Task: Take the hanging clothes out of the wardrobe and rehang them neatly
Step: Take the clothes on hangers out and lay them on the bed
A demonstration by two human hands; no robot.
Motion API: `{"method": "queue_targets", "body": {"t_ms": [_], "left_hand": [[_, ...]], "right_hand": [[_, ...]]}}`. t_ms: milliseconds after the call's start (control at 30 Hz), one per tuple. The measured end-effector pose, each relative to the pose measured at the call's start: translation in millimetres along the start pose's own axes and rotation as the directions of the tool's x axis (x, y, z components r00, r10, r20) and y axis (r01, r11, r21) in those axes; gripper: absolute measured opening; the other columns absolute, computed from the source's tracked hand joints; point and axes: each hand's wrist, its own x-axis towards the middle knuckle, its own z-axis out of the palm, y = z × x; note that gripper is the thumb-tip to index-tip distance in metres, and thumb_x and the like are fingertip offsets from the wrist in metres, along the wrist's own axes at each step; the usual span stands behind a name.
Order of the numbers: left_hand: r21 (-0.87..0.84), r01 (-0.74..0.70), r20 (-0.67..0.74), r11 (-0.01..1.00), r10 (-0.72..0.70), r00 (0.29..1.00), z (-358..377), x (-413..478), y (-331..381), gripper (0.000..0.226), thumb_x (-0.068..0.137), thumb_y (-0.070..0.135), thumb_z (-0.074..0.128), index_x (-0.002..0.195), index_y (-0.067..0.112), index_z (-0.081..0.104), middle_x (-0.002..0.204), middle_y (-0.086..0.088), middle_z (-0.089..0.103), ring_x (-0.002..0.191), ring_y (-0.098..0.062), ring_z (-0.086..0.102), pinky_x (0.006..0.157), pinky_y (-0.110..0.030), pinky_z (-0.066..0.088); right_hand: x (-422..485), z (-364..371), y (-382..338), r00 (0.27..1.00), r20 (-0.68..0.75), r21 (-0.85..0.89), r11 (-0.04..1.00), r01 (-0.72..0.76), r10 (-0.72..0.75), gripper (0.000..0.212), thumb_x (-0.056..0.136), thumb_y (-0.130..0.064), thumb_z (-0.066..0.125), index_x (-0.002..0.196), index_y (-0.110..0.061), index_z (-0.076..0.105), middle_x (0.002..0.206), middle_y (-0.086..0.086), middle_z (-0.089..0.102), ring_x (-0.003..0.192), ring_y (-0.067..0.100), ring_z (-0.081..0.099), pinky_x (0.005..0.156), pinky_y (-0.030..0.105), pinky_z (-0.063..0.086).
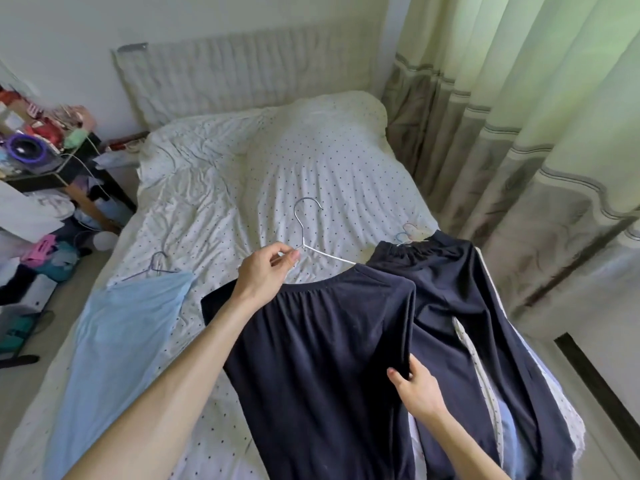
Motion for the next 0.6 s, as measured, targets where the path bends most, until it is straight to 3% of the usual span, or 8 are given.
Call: {"method": "queue_targets", "body": {"t_ms": [133, 233, 367, 467, 600], "left_hand": [[0.084, 0.02, 0.051, 0.996, -0.024, 0.998, 27.1, 85.0, -52.8, 0.02, 0.099, 0.047, 0.052, 0.1, 0.034, 0.067, 0.094, 0.009, 0.07, 0.09, -0.01, 0.064, 0.085, -0.037, 0.051], [0.147, 0.017, 0.095, 0.989, -0.032, 0.995, 51.6, 143.7, -91.7, 0.018, 0.102, 0.036, 0.049, 0.105, 0.037, 0.067, 0.087, 0.003, 0.068, 0.08, -0.016, 0.061, 0.075, -0.036, 0.047], [0.216, 0.069, 0.177, 0.974, -0.109, 0.978, 91.3, 203.6, -147.5, 0.019, 0.104, 0.028, 0.048, 0.108, 0.033, 0.065, 0.085, 0.004, 0.059, 0.077, -0.017, 0.055, 0.066, -0.031, 0.035], [0.184, 0.087, 0.24, 0.979, -0.131, 0.962, 123.5, 236.7, -187.7, 0.021, 0.103, 0.023, 0.049, 0.113, 0.027, 0.067, 0.091, -0.003, 0.058, 0.084, -0.022, 0.057, 0.07, -0.029, 0.036], [0.154, 0.135, 0.244, 0.979, -0.17, 0.955, 161.1, 275.4, -228.0, 0.025, 0.103, 0.018, 0.047, 0.116, 0.019, 0.068, 0.106, -0.008, 0.059, 0.094, -0.013, 0.048, 0.079, -0.023, 0.034]], "right_hand": [[60.6, 17.7, -14.3, 0.995, -0.025, -0.084, 0.992, -0.098, 0.096, 0.016, 0.096, -0.025, 0.059, 0.111, -0.028, 0.055, 0.103, -0.008, 0.066, 0.094, 0.016, 0.06, 0.077, 0.028, 0.041], [104.5, 30.8, -20.3, 0.984, 0.032, -0.149, 0.974, -0.171, 0.177, 0.021, 0.095, -0.027, 0.057, 0.115, -0.023, 0.056, 0.106, -0.007, 0.067, 0.093, 0.015, 0.059, 0.08, 0.029, 0.043], [159.7, 49.7, -18.3, 0.944, 0.143, -0.27, 0.93, -0.25, 0.296, 0.036, 0.093, -0.031, 0.057, 0.128, -0.026, 0.05, 0.127, -0.005, 0.063, 0.114, 0.017, 0.06, 0.093, 0.028, 0.043], [189.0, 66.5, -11.4, 0.909, 0.187, -0.363, 0.886, -0.289, 0.373, 0.055, 0.093, -0.034, 0.057, 0.143, -0.021, 0.04, 0.139, -0.001, 0.056, 0.126, 0.022, 0.054, 0.098, 0.026, 0.041], [207.8, 85.6, 3.7, 0.882, 0.226, -0.476, 0.837, -0.27, 0.413, 0.067, 0.094, -0.04, 0.054, 0.153, -0.022, 0.028, 0.155, -0.001, 0.037, 0.138, 0.021, 0.042, 0.107, 0.03, 0.038]]}}
